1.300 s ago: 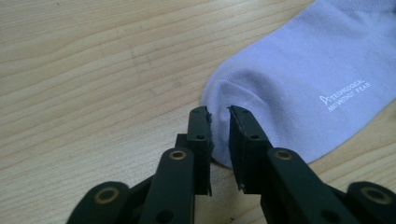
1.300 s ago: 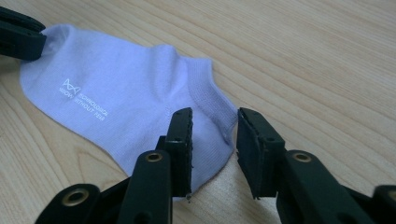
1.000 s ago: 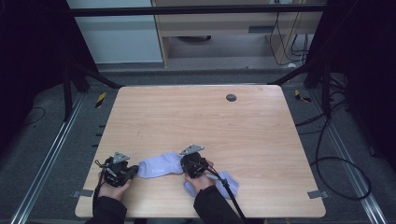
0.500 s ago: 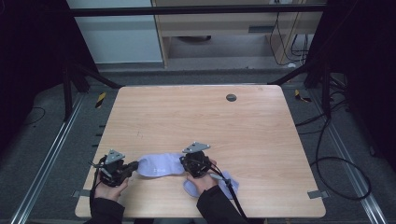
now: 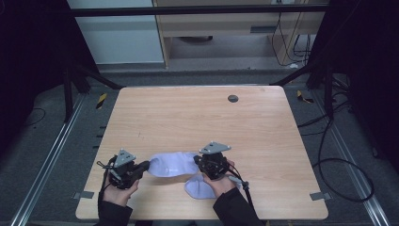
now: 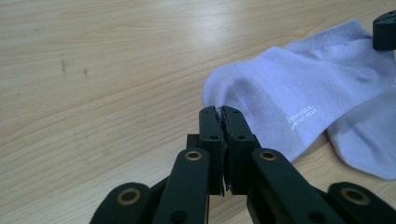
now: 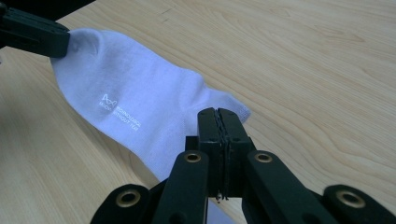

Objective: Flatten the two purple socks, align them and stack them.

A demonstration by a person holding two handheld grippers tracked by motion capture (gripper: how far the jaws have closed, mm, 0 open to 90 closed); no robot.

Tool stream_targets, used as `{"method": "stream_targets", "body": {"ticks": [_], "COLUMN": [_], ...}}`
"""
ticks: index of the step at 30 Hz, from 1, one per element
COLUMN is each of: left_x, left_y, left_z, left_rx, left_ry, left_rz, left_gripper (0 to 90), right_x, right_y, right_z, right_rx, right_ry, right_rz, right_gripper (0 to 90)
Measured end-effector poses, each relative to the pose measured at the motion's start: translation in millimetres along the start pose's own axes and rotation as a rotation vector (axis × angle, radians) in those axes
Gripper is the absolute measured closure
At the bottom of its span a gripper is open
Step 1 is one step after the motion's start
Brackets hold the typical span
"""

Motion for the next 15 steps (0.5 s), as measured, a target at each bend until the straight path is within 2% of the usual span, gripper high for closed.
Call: {"method": "stream_targets", "body": {"ticks": [8,9,11,12,15], "left_x": [-28.6,-32.6,-44.6,-44.6,-57.5], "left_y": [-3.7,-4.7,-7.5,-7.5,-10.8], "left_z": [7.2,7.8,10.6,10.6,12.7], "left_rx": [0.014,0.018,0.023,0.023,0.031], "left_ry": [-0.040,-0.046,-0.067,-0.067,-0.091], "left_rz": [-0.035,-0.041,-0.057,-0.057,-0.072], "left_gripper": [87.3,87.3,87.3,87.3,87.3], "right_x": [-16.8,-16.8,-22.7,-22.7,-27.5], "right_y": [31.8,31.8,41.8,41.8,49.2], "right_z": [-20.3,-20.3,-29.0,-29.0,-36.2], "right_rx": [-0.006,-0.006,-0.008,-0.008,-0.011], "right_ry": [-0.001,-0.001,-0.009,-0.009,-0.015], "right_rz": [-0.019,-0.019,-0.022,-0.022,-0.026], "right_gripper": [89.6,89.6,89.6,89.6,89.6]}}
Point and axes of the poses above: each handheld gripper's, and its own axes: y roughly backward along the jaws, z roughly out of its top, x roughly to its left, the point moved 9 cm from there along -y, roughly forward along the jaws, and after that the axes turned 11 degrees about x, right-handed, at the moved point
